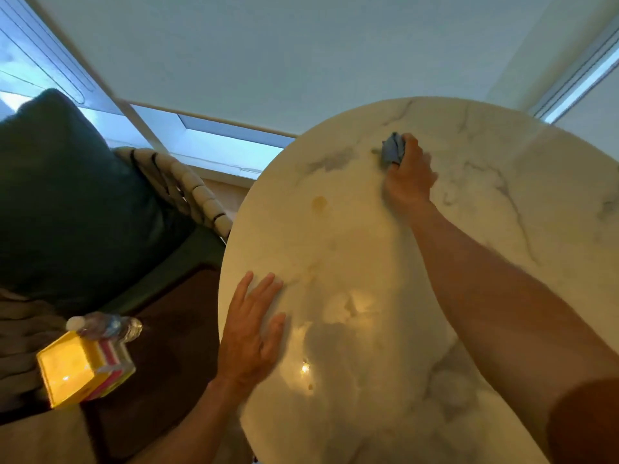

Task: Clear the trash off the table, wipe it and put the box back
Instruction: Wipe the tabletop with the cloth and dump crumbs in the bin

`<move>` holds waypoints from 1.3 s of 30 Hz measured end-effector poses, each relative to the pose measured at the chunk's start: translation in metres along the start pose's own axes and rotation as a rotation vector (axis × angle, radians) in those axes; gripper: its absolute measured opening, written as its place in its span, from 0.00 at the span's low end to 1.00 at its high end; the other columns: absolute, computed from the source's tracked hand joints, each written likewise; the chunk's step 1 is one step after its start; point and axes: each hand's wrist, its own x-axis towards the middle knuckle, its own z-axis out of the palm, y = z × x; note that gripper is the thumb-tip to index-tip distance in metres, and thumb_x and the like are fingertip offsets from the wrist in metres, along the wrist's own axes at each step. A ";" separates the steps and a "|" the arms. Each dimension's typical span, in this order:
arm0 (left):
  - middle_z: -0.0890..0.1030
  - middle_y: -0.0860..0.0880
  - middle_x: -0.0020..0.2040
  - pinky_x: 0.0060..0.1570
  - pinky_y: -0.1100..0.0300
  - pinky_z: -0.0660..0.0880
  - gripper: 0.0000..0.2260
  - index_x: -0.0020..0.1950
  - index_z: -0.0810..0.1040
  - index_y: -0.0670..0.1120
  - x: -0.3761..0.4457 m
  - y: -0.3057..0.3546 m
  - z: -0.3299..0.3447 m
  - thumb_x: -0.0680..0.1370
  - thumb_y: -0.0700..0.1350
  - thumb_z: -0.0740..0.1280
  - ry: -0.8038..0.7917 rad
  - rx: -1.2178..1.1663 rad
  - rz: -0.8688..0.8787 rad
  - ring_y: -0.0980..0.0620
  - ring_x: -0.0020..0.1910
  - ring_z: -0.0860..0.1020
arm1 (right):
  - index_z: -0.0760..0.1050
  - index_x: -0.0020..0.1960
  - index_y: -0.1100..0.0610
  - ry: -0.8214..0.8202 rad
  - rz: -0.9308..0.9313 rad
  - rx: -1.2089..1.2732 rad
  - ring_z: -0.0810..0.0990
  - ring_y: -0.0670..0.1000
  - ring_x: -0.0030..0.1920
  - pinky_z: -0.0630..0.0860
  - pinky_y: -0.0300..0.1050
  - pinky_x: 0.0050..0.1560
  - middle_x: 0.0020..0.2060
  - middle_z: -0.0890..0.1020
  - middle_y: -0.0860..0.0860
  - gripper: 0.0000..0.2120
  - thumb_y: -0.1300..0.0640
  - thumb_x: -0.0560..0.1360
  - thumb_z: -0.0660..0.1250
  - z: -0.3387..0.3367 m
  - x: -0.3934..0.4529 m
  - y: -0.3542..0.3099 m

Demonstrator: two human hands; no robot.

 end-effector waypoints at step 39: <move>0.57 0.63 0.73 0.68 0.66 0.49 0.32 0.72 0.59 0.56 -0.002 -0.002 0.000 0.74 0.73 0.47 0.127 -0.194 -0.219 0.62 0.76 0.51 | 0.76 0.61 0.57 -0.020 -0.112 0.012 0.76 0.59 0.60 0.70 0.44 0.57 0.60 0.78 0.58 0.21 0.57 0.72 0.56 -0.011 -0.018 0.013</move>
